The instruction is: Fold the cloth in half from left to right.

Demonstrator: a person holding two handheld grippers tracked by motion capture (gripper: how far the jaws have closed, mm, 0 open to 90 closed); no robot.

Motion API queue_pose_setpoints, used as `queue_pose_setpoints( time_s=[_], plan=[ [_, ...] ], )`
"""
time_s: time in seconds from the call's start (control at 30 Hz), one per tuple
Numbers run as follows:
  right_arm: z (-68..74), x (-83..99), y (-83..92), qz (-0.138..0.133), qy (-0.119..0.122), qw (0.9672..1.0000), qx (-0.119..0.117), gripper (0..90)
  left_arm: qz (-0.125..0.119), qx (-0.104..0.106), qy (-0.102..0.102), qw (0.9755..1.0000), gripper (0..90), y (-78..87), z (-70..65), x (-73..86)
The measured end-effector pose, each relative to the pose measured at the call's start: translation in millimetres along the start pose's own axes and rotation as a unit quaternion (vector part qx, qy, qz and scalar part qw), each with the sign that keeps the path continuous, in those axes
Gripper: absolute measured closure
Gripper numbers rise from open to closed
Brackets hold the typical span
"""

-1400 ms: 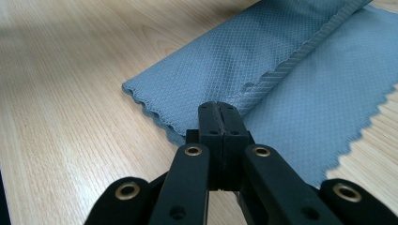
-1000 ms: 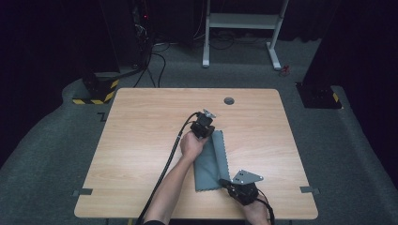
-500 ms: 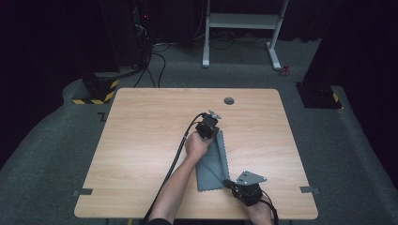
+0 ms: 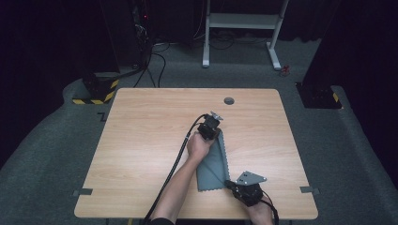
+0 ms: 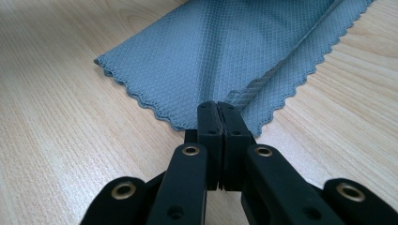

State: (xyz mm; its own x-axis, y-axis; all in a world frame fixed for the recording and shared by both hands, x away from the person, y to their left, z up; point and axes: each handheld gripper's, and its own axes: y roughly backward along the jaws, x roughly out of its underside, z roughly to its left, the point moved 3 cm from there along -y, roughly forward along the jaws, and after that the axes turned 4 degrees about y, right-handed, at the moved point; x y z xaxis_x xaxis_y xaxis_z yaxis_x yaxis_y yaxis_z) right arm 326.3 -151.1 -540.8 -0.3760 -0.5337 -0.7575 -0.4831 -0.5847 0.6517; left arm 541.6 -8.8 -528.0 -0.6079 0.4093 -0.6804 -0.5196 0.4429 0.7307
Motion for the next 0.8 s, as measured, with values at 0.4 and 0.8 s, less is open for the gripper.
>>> queue_pose_setpoints(
  time_s=[0.4,0.8],
  plan=[
    [-6.0,1.6,4.0,0.002,-0.010,0.9999,0.006,81.8,-0.012,-0.011,0.007,0.9999,67.9,5.4,2.9,-0.2],
    [-29.7,-20.3,-0.5,-0.004,0.001,0.9998,0.021,82.4,-0.030,-0.009,0.019,0.9993,48.5,42.5,12.1,14.1]
  ],
)
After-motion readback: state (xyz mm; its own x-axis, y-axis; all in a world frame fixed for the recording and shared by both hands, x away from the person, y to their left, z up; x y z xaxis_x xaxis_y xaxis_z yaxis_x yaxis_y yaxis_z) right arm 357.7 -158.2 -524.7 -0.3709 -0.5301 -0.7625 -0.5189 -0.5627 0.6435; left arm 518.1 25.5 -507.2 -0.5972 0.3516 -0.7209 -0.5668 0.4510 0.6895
